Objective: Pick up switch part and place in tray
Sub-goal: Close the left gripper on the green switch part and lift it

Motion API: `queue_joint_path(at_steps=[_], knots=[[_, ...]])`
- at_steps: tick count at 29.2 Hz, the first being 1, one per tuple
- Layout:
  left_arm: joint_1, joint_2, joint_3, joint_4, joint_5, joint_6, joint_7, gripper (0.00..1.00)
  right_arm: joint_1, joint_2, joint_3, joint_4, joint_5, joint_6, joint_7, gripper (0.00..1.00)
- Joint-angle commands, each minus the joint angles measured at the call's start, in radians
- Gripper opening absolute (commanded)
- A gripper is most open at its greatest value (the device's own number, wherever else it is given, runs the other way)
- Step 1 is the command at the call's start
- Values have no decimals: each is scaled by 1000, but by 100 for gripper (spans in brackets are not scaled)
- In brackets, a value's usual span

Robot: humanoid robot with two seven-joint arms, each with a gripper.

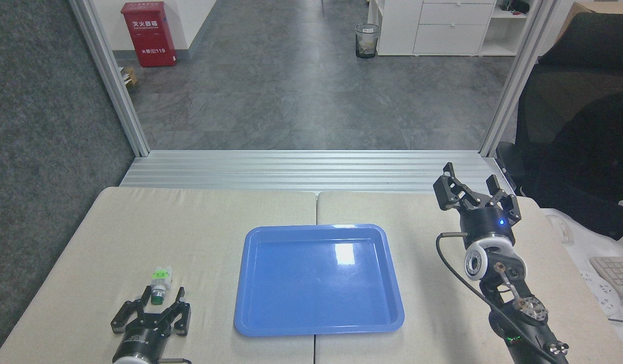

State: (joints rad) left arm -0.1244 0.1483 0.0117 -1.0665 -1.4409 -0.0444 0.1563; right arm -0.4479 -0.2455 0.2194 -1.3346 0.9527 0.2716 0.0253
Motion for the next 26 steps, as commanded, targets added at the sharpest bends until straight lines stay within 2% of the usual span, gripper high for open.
queue_joint_path(at_steps=[1, 6, 10, 15, 17, 19, 21, 23, 26], knots=[[-3, -3, 27, 59, 8, 3, -15, 0, 0, -1, 0, 0, 0, 0, -1, 100], [-8, -3, 34, -18, 56, 11, -21, 0, 0, 0, 0, 0, 0, 0, -1, 100], [-30, -1, 42, -122, 106, 15, -90, 0, 0, 0, 0, 0, 0, 0, -1, 100], [-20, -16, 36, -403, 140, 17, -152, 0, 0, -1, 0, 0, 0, 0, -1, 100], [15, -68, 7, -492, 132, 21, -158, 0, 0, 0, 0, 0, 0, 0, -1, 100], [23, -146, -62, -535, 108, 32, -161, 0, 0, 0, 0, 0, 0, 0, -1, 100], [25, -214, -154, -553, 10, 47, -162, 0, 0, 0, 0, 0, 0, 0, -1, 100], [34, -249, -252, -541, -90, 54, -164, 0, 0, 0, 0, 0, 0, 0, -1, 100], [32, -259, -413, -477, -128, 110, -173, 0, 0, 0, 0, 0, 0, 0, -1, 100]])
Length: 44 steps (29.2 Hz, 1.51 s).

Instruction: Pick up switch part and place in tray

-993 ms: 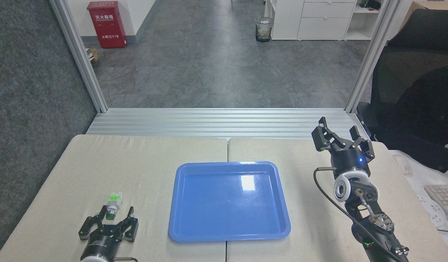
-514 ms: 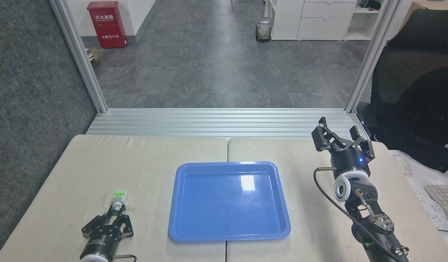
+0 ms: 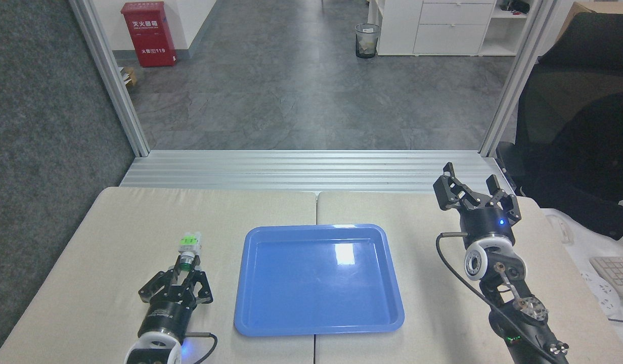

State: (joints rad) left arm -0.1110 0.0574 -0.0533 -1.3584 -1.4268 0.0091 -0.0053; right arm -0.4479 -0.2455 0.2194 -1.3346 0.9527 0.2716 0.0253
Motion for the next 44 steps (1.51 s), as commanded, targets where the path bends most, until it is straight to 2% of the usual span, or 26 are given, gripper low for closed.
queue_joint_path(at_steps=[1, 3, 6, 10, 13, 17, 19, 21, 22, 23, 24, 30, 34, 37, 39, 42, 44], knots=[[11, -169, -393, -160, -144, 93, -15, 0, 0, 0, 0, 0, 0, 0, -1, 100], [-15, -172, -477, -99, -146, 155, -19, 0, 0, 0, 0, 0, 0, 0, -1, 100], [-62, -179, -583, 13, -143, 190, -27, 0, 0, 0, 0, 0, 0, 0, -1, 100], [-85, -186, -596, 79, -94, 193, -97, 0, 0, 0, 0, 0, 0, 0, -1, 100], [-95, -185, -596, 130, -61, 198, -105, 0, 0, 0, 0, 0, 0, 0, -1, 100], [-96, -185, -596, 170, -66, 233, -119, 3, 0, 0, 0, 0, 0, 0, -1, 100], [-101, -185, -596, 179, -66, 262, -122, 9, 0, 0, 0, 0, 0, 0, -1, 100], [-117, -180, -594, 179, -69, 296, -128, 30, 0, 0, 0, 0, 0, -2, -1, 100], [-127, -177, -594, 177, -73, 311, -134, 45, 0, 0, 0, 0, 0, 0, -1, 100], [-133, -176, -594, 179, -75, 318, -134, 67, 0, 0, 0, 0, 0, 0, -1, 100], [-139, -174, -594, 177, -80, 331, -134, 100, 0, 0, 0, 0, 0, 0, -1, 100], [-173, -165, -585, 170, -78, 414, -137, 100, 0, 0, 0, 0, 0, 0, -1, 100], [-161, -172, -585, 124, -72, 508, -117, 100, 0, 0, 0, 0, 0, 0, -1, 100], [-183, -175, -582, 53, -63, 517, -114, 100, 0, 0, 0, 0, 0, 0, -1, 100], [-235, -157, -556, 39, -52, 516, -113, 100, 0, 0, 0, 0, 0, 0, -1, 100], [-340, -82, -404, 41, 26, 416, -113, 100, 0, 0, 0, 0, 0, 0, -1, 100], [-374, -41, -297, 42, 141, 269, -114, 100, 0, 0, 0, 0, 0, 0, -1, 100]])
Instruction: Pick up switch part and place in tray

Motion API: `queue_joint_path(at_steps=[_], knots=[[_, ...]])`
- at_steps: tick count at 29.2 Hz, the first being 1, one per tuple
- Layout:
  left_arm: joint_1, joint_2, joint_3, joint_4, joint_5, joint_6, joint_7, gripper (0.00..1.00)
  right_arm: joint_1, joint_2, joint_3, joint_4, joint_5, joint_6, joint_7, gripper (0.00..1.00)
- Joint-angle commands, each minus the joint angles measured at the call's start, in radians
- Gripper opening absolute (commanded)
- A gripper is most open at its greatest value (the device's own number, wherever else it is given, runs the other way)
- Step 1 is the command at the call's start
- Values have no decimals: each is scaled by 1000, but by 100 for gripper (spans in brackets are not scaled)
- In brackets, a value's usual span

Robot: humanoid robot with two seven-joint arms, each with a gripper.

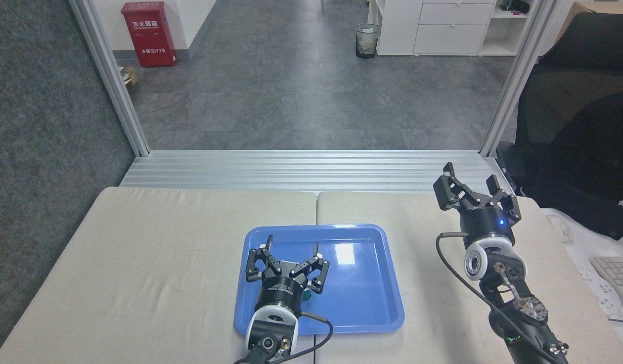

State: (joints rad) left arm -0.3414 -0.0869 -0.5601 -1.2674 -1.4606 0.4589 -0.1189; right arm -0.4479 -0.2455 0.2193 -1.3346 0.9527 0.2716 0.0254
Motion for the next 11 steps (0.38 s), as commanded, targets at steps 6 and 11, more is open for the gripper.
queue_joint_path(at_steps=[6, 11], knots=[[-192, 197, 440, 54, 384, -460, 2, 100, 0, 0, 0, 0, 0, 0, -1, 100], [-150, 228, 454, 77, 385, -459, 22, 100, 0, 0, 0, 0, 0, 0, -1, 100]])
